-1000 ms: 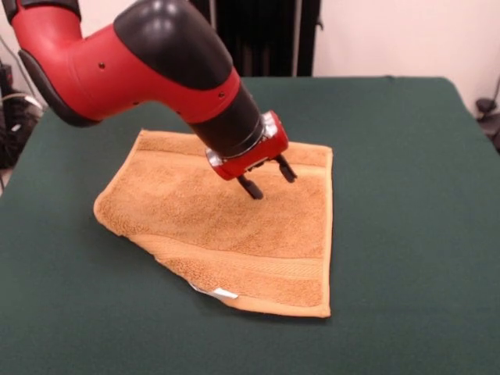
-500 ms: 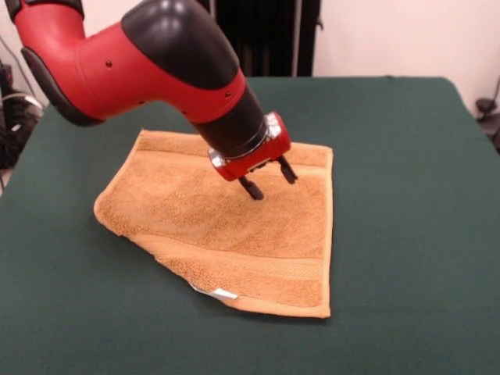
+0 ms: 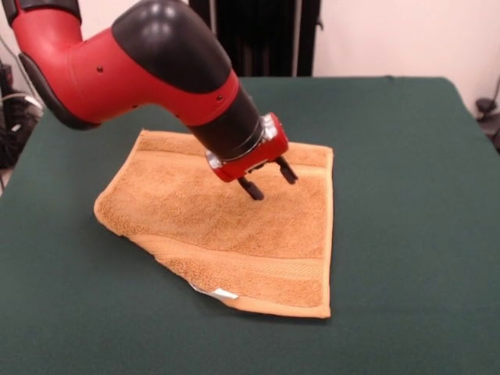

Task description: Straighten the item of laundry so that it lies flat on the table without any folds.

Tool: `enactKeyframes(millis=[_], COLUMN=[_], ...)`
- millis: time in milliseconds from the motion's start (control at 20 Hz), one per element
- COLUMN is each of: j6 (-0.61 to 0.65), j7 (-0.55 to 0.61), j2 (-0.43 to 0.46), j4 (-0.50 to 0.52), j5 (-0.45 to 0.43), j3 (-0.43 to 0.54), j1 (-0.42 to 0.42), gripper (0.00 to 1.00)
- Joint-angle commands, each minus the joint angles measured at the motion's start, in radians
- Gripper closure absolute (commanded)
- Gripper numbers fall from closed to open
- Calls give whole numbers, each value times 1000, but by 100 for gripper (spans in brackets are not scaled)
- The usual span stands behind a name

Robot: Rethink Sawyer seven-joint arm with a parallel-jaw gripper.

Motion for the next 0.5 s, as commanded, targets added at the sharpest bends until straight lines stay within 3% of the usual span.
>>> enactKeyframes(millis=[50,500], j6=[-11,-103], j7=[-196,-120], j2=[244,236], j4=[-11,74], j5=[-53,-49], j3=[-76,-80], j1=[72,82], gripper=[0,0])
